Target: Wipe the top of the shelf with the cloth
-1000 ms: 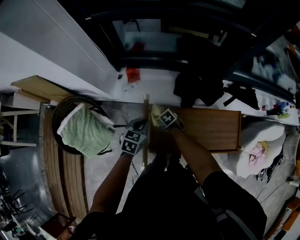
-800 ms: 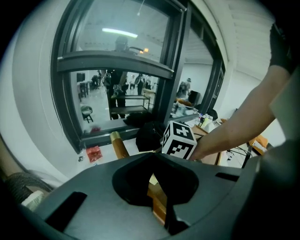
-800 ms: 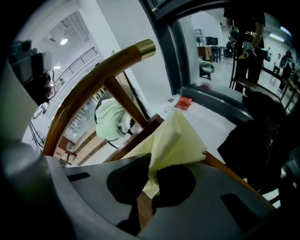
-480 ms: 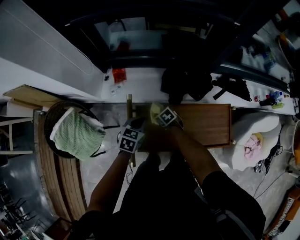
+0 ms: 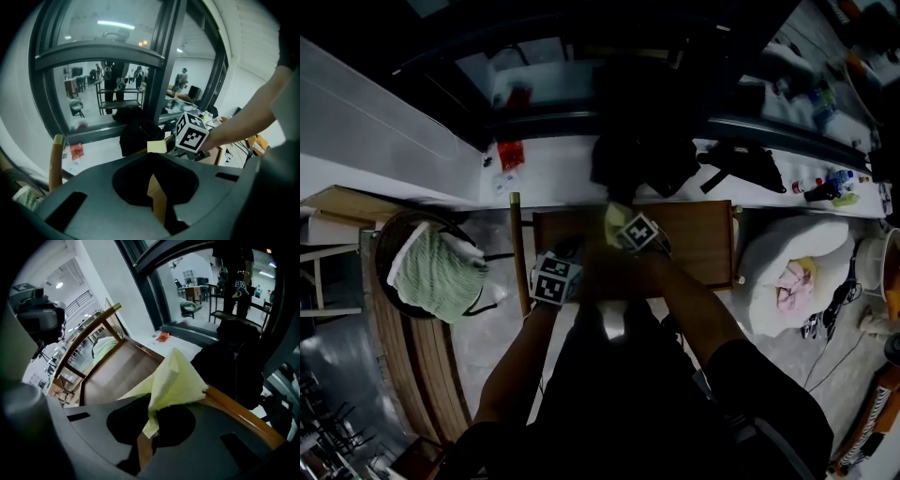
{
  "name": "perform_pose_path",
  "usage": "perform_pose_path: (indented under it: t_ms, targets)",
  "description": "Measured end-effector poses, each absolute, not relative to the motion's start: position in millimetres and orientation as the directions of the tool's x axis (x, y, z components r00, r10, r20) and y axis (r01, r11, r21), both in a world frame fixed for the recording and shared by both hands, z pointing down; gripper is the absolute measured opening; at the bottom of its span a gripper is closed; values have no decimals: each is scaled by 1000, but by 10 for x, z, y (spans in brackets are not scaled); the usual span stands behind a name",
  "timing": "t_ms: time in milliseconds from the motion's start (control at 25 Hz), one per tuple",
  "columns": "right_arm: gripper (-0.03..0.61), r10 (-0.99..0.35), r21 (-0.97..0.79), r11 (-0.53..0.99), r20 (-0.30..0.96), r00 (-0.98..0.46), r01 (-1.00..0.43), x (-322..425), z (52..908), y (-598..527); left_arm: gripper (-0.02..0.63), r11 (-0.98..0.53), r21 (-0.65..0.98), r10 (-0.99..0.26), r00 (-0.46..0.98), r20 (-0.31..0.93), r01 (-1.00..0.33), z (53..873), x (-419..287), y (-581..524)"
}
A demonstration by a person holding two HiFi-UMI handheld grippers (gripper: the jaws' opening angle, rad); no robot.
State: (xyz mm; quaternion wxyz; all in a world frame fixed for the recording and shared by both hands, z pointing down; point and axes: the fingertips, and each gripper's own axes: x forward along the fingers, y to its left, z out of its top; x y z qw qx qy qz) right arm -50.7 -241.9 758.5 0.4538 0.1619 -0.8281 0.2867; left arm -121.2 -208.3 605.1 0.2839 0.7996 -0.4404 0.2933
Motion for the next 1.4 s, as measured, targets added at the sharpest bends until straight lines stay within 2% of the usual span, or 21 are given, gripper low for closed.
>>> perform_pose_path:
  t_ms: [400, 840, 1160, 1400]
  targets:
    - [31, -79, -256, 754, 879, -471, -604, 762, 7577, -2642, 6, -505, 227, -482, 490, 726, -833, 6187, -375, -2068]
    - [31, -161, -211, 687, 889, -429, -695, 1801, 7561, -2810, 6, -554, 232, -462, 527, 713, -800, 6209, 205, -2169]
    - [31, -238, -154, 602, 902, -361, -783, 2424, 7547, -2951, 6, -559, 245, -447, 537, 716, -792, 6300, 320, -2026]
    - [31, -244, -152, 530, 915, -322, -834, 2696, 7499, -2944, 6, -564, 248, -443, 541, 715, -788, 6311, 346, -1945]
